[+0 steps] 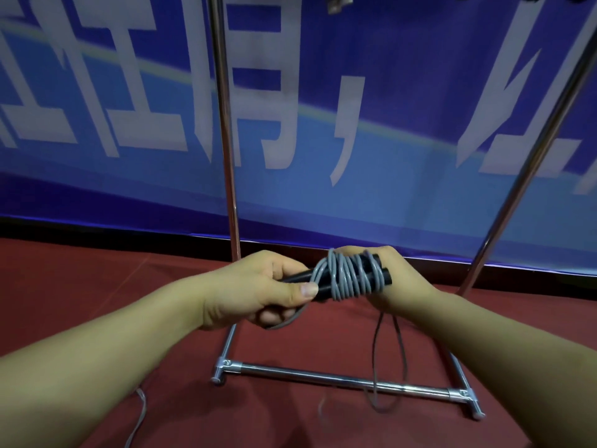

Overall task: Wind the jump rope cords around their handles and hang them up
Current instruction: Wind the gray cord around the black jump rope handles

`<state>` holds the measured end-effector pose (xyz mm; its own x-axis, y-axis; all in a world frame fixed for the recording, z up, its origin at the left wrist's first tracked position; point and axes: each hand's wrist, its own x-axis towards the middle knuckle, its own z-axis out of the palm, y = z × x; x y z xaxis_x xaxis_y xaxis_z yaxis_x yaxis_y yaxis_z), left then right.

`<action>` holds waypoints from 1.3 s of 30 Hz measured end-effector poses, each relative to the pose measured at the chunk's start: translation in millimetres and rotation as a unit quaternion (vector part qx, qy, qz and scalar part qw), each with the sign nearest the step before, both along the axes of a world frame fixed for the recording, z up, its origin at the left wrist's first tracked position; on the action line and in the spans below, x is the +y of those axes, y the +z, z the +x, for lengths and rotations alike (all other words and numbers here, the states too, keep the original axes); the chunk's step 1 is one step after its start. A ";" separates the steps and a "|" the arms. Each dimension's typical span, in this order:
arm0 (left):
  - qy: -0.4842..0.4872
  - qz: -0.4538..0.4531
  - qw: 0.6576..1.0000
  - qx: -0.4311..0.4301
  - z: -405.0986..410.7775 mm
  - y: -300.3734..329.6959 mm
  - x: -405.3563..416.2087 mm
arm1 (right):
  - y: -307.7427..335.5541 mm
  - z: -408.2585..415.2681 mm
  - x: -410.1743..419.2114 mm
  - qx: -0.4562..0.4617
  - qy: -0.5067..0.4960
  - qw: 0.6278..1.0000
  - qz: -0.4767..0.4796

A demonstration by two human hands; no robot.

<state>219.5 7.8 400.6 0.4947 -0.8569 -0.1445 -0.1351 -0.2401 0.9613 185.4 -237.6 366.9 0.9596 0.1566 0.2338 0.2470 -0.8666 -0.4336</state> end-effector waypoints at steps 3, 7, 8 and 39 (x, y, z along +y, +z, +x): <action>0.079 -0.026 0.996 -0.026 0.9 -1.3 -4.4 | 3.4 2.6 10.7 0.033 -0.059 0.997 0.046; 0.185 -0.070 0.980 -0.014 3.2 -7.2 -13.3 | 3.7 -3.8 34.3 0.069 -0.020 0.996 0.054; 0.217 -0.078 0.973 -0.013 5.6 -8.6 -15.1 | 5.8 -5.5 40.0 0.080 -0.012 0.995 0.061; 0.396 0.008 0.909 -0.132 46.9 -14.6 -50.7 | 54.7 3.1 54.4 0.251 -0.184 0.881 0.355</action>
